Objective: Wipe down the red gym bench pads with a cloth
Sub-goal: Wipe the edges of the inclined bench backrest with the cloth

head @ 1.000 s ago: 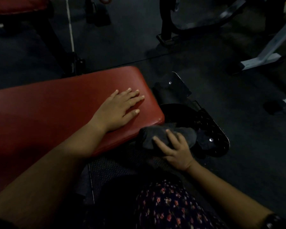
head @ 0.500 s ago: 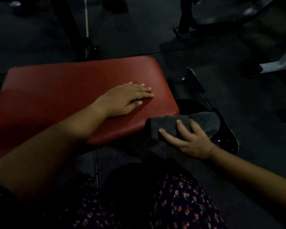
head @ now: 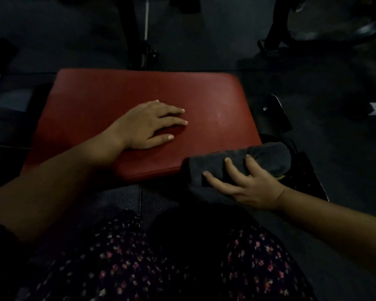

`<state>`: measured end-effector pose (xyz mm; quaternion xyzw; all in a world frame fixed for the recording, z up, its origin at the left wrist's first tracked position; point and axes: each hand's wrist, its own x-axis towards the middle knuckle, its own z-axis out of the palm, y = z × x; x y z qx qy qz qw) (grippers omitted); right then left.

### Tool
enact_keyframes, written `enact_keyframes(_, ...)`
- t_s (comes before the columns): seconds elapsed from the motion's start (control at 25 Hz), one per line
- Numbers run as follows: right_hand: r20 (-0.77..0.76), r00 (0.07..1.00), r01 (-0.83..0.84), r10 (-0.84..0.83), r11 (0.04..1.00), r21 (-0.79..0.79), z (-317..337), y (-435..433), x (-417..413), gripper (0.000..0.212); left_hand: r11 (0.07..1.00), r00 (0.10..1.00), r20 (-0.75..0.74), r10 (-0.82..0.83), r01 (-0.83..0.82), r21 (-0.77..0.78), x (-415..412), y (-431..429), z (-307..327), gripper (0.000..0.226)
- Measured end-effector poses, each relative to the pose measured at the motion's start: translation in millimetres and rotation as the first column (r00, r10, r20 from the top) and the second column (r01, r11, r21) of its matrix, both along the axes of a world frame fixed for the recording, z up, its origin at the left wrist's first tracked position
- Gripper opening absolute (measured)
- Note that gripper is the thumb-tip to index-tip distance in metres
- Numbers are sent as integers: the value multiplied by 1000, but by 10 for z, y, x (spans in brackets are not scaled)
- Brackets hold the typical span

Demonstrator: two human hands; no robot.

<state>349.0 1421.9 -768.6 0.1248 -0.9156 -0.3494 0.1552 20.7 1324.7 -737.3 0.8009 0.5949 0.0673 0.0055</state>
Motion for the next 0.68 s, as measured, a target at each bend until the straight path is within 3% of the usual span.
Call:
enact_keyframes(0.08,82,997,-14,10,999,46,112,163,177,41,999,1000,2,21,-21,34,-22,-82,76,52)
enact_keyframes(0.2,88,995,-52,47,997,61,201,36,6,49,997,998,21,63,-64,42,-145,-270,100,53)
enact_keyframes(0.4,38,995,-96,93,990,102,60,-621,-707,37,993,991,57,117,-116,-27,-326,-513,-38,49)
enact_keyframes(0.68,86,987,-142,136,988,60,276,-286,-469,35,990,990,52,128,-131,53,-294,-502,-26,46)
